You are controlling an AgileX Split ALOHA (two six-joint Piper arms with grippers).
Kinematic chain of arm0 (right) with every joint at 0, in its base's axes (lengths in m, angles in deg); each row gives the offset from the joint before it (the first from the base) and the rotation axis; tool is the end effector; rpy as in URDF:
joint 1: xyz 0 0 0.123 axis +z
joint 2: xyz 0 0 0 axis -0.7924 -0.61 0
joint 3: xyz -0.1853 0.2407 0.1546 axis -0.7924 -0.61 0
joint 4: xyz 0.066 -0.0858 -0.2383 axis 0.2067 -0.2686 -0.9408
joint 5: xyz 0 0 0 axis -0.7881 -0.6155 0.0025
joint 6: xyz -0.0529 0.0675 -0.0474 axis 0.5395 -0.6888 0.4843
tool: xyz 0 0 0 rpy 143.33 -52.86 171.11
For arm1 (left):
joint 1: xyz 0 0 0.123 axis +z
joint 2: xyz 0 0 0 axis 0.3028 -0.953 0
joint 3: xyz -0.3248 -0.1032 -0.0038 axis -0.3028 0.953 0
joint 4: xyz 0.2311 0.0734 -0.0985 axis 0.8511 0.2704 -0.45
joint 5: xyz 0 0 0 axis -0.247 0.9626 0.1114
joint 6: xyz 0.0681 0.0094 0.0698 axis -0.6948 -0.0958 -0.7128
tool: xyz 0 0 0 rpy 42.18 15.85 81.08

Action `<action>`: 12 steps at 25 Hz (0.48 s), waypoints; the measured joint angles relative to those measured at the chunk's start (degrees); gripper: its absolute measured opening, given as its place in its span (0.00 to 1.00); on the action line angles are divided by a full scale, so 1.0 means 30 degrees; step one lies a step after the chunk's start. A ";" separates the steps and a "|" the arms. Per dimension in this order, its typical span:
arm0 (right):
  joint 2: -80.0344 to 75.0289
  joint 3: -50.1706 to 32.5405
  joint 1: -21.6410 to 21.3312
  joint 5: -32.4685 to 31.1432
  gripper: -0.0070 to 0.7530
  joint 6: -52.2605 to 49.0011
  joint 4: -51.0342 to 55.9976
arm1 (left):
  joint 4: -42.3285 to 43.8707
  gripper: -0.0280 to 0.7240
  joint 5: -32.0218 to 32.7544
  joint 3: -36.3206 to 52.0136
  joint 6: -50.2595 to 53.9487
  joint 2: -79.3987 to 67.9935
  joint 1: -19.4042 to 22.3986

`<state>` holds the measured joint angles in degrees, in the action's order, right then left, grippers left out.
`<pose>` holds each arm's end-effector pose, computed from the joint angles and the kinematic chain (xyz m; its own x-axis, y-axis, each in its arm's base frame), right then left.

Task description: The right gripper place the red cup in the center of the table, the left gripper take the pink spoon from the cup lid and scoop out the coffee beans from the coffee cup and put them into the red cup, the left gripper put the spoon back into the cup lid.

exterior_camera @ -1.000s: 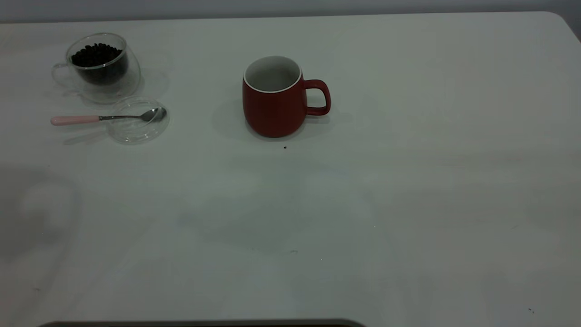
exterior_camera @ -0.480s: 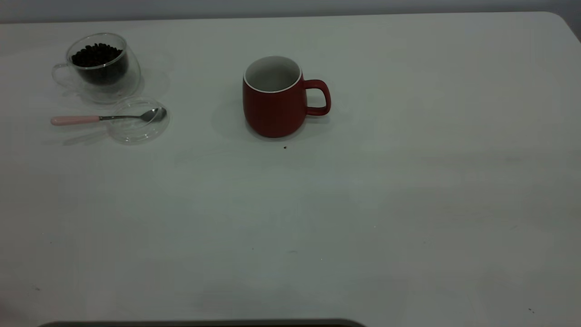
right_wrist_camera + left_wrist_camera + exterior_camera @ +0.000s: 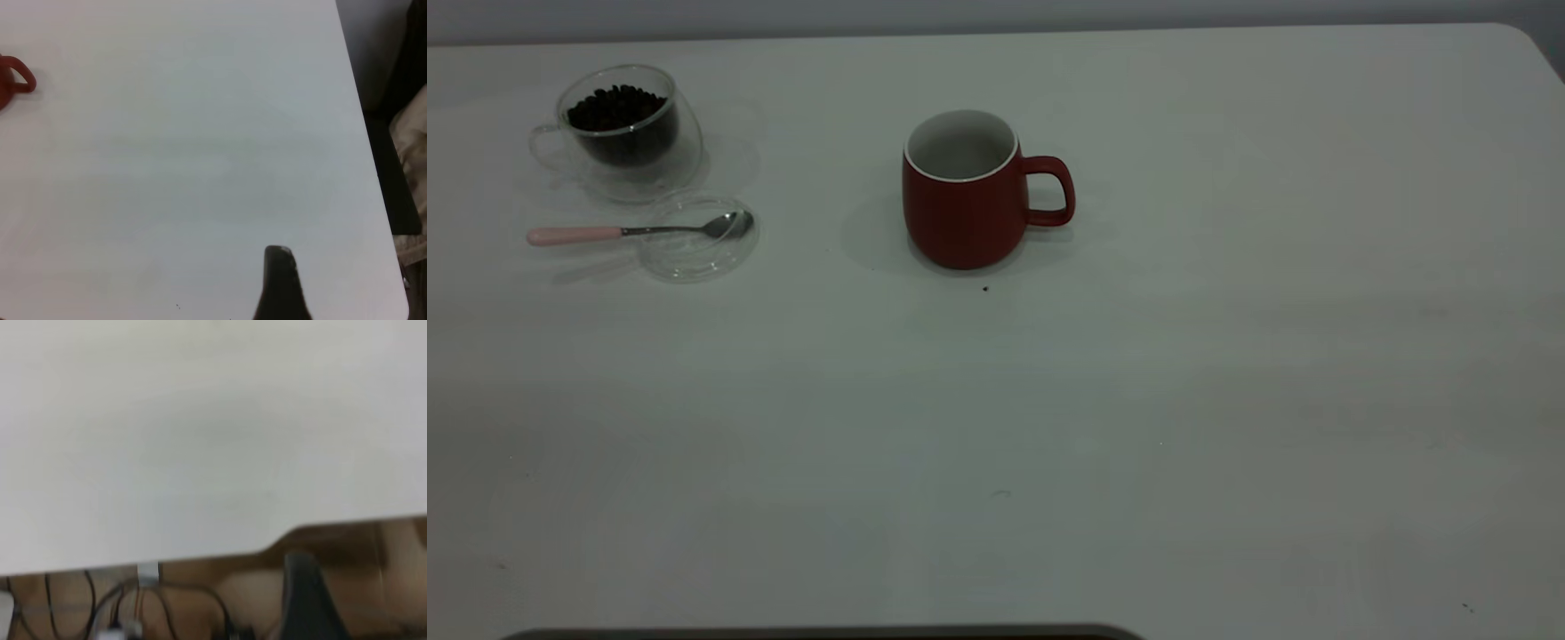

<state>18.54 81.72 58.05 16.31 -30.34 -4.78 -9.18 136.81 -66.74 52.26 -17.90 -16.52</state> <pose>-0.0404 -0.0121 0.2668 -0.5626 0.0073 -0.8267 0.0046 1.0000 0.0057 -0.0189 -0.0035 0.2764 -0.6656 0.0708 -0.7429 0.0600 0.9973 0.0413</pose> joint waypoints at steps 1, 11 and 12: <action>0.0000 0.0000 0.0000 0.0000 0.77 0.0000 0.0000 | 0.0000 0.69 0.0000 0.0000 0.0117 0.0451 0.0000; 0.0000 0.0000 0.0000 0.0000 0.77 0.0000 0.0000 | -0.0019 0.69 0.0214 0.0000 0.0385 0.3837 0.0000; 0.0000 0.0000 0.0000 0.0000 0.77 0.0000 0.0000 | -0.0019 0.69 0.0260 0.0000 0.0385 0.3922 0.0000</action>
<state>18.54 81.72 58.05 16.31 -30.34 -4.78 -9.23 137.59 -66.74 53.42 -6.13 -16.52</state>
